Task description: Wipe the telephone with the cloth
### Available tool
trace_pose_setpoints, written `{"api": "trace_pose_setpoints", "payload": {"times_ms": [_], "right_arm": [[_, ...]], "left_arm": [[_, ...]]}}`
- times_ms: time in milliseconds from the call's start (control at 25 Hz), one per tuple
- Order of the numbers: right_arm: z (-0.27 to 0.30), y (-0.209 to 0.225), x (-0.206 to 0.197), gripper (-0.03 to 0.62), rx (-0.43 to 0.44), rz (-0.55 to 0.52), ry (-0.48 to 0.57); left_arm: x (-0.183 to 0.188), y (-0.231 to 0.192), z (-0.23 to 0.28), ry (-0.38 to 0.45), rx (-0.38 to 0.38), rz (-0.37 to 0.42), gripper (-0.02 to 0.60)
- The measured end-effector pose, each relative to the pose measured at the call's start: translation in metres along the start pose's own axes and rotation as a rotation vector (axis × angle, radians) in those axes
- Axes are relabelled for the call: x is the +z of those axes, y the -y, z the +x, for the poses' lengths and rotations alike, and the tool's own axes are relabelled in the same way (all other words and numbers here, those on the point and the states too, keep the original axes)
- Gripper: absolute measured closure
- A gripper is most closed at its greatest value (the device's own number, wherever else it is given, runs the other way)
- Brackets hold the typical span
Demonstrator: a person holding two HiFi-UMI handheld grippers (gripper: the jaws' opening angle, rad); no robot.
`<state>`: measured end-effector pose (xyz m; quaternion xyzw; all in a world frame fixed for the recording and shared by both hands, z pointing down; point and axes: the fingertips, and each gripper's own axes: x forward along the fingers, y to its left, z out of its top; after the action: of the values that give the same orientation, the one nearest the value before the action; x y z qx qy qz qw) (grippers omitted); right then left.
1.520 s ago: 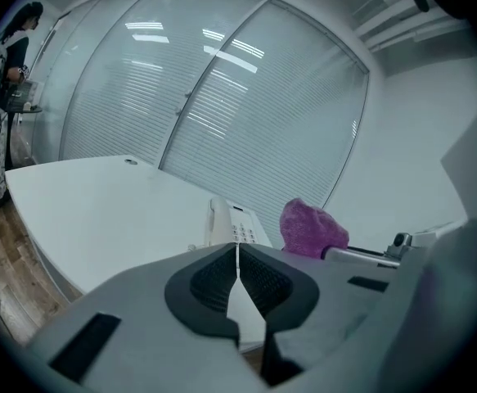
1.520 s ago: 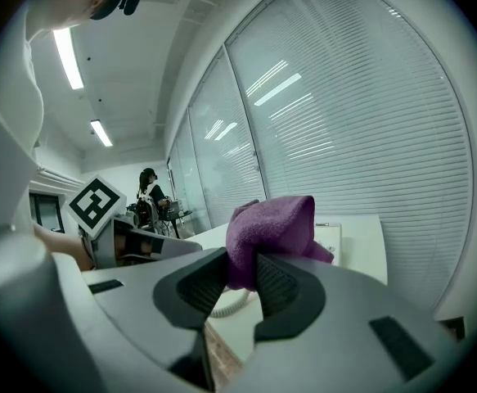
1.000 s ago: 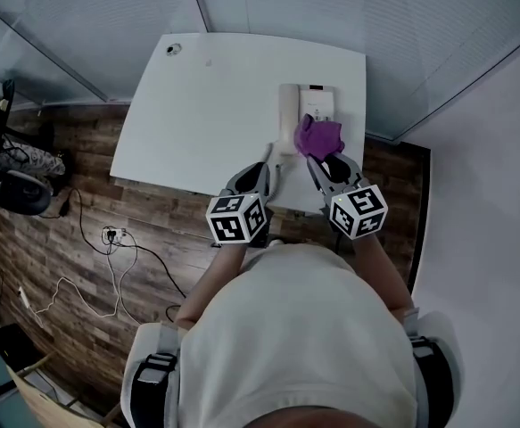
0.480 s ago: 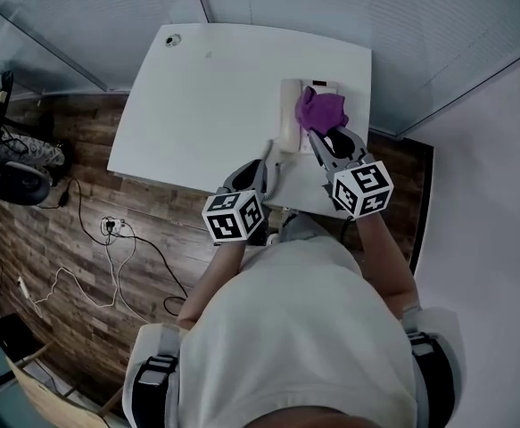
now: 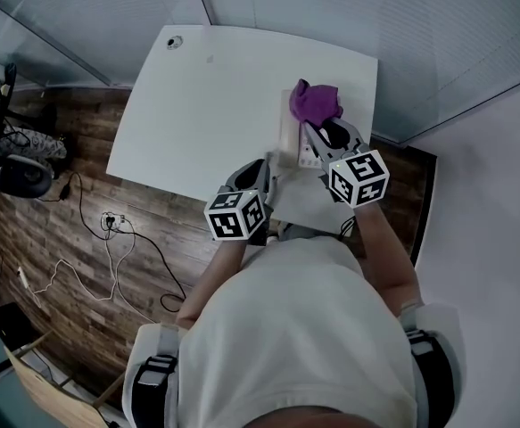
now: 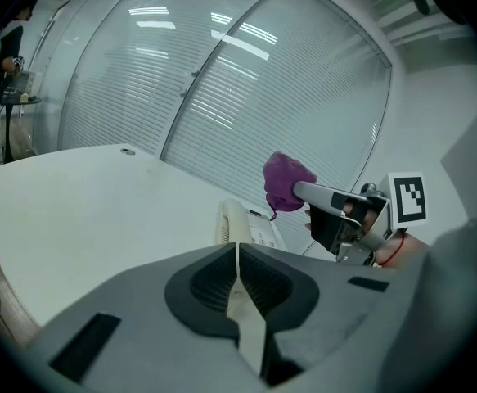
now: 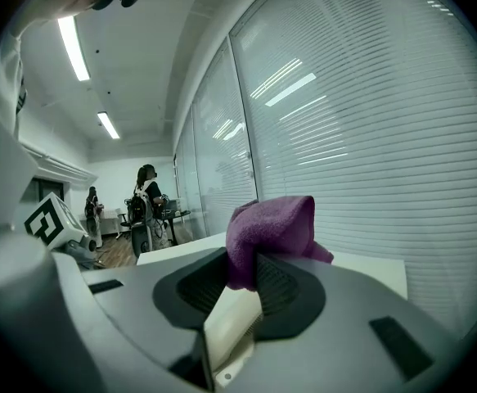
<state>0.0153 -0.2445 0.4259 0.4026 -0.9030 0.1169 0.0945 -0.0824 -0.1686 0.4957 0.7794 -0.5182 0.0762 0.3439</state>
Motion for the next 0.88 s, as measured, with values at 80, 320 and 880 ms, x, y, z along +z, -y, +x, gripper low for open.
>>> {"api": "trace_pose_setpoints", "payload": {"times_ms": [80, 320, 880], "right_arm": [[0.006, 0.006, -0.001, 0.49, 0.004, 0.003, -0.009], [0.027, 0.026, -0.004, 0.49, 0.007, -0.008, -0.035], [0.067, 0.05, -0.044, 0.49, 0.026, 0.014, -0.134]], "left_arm": [[0.0, 0.001, 0.003, -0.007, 0.004, -0.004, 0.551], [0.0, -0.003, 0.012, -0.027, 0.026, -0.02, 0.551], [-0.012, -0.005, 0.034, -0.101, 0.038, -0.026, 0.552]]}}
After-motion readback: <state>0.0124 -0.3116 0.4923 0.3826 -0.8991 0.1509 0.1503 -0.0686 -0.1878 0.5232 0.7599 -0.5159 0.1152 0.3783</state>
